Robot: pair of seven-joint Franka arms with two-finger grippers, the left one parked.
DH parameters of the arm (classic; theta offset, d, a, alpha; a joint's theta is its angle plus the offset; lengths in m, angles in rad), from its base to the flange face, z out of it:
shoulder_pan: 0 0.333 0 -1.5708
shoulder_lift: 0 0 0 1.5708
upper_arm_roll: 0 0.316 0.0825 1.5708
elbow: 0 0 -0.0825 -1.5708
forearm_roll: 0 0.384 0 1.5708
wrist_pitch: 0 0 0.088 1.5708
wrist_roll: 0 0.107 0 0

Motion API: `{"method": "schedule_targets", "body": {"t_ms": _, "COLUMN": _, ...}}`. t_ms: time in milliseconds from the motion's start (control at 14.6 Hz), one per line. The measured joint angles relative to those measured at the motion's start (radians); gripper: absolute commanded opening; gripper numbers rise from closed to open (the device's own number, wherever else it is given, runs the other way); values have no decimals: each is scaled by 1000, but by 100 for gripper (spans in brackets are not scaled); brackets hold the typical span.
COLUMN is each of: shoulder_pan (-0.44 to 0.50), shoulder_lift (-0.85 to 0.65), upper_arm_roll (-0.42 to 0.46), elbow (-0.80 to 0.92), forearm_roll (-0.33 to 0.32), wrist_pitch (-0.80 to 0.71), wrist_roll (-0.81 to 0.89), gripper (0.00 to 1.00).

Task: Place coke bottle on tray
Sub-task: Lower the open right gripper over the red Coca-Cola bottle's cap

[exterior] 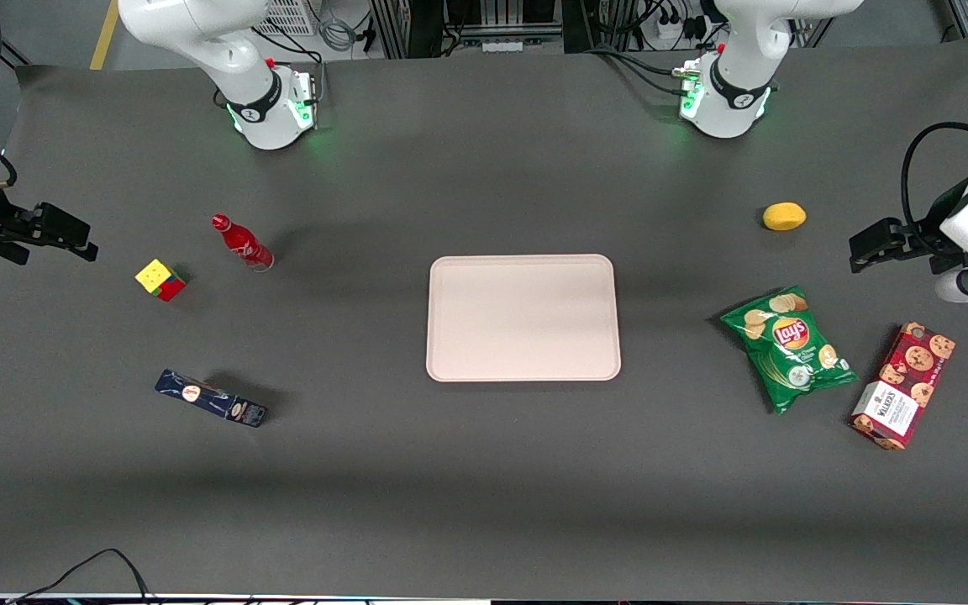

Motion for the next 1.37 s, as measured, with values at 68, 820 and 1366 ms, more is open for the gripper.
{"method": "schedule_targets", "body": {"t_ms": 68, "shoulder_pan": 0, "shoulder_lift": 0, "upper_arm_roll": 0, "elbow": 0, "forearm_roll": 0, "wrist_pitch": -1, "wrist_roll": 0, "gripper": 100}}
{"method": "schedule_targets", "body": {"t_ms": 820, "shoulder_pan": 0, "shoulder_lift": -28, "upper_arm_roll": 4, "elbow": -124, "forearm_roll": 17, "wrist_pitch": 14, "wrist_roll": 0, "gripper": 100}}
{"method": "schedule_targets", "body": {"t_ms": 1366, "shoulder_pan": 0, "shoulder_lift": -286, "upper_arm_roll": 59, "elbow": -684, "forearm_roll": 19, "wrist_pitch": 365, "wrist_roll": -1, "gripper": 100}}
